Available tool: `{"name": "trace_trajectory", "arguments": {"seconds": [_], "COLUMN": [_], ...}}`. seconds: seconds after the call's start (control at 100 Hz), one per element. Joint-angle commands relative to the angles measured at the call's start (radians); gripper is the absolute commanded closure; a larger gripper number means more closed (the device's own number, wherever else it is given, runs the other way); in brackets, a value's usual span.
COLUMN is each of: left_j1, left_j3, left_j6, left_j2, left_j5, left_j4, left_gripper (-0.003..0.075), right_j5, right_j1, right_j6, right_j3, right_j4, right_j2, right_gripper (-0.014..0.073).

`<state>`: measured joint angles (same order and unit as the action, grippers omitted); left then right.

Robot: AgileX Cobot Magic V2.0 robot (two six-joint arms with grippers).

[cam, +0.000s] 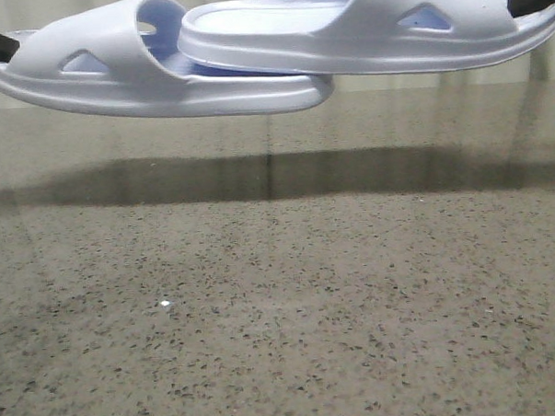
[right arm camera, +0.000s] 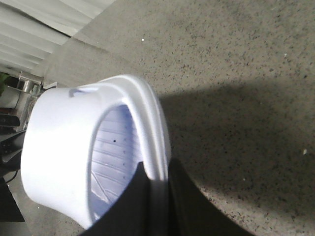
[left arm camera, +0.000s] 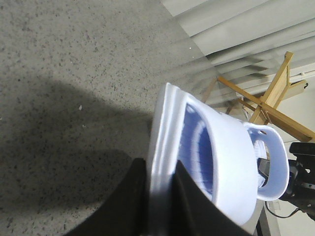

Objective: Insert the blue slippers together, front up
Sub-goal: 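Slide the right gripper's slipper over the left gripper's slipper, stacking them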

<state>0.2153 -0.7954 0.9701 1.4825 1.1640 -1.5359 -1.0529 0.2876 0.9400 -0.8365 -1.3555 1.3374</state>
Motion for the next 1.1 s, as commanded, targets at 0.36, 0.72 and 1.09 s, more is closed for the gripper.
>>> {"name": "trace_trajectory", "arguments": {"seconds": [0.36,0.72,1.09], "left_j1": [-0.02,-0.104,-0.104], "left_j3": [0.042,0.042,0.042], "left_j6": [0.0,0.029,0.031], "left_j2": [-0.025,-0.025,-0.025], "left_j5": [0.105,0.105,0.105], "left_j4": [-0.092,-0.144,-0.154], "left_gripper": [0.0705,0.0705,0.0705], "right_j5": [-0.036,-0.052,-0.086], "right_j1": [-0.101,-0.235,-0.32], "right_j6": [0.071,0.071,0.069], "right_j3": [-0.047,-0.177,-0.281], "right_j4": [-0.075,-0.094,-0.101], "right_j2": [0.106,0.212,0.277], "right_gripper": [0.0695,0.0695,0.0626]}}
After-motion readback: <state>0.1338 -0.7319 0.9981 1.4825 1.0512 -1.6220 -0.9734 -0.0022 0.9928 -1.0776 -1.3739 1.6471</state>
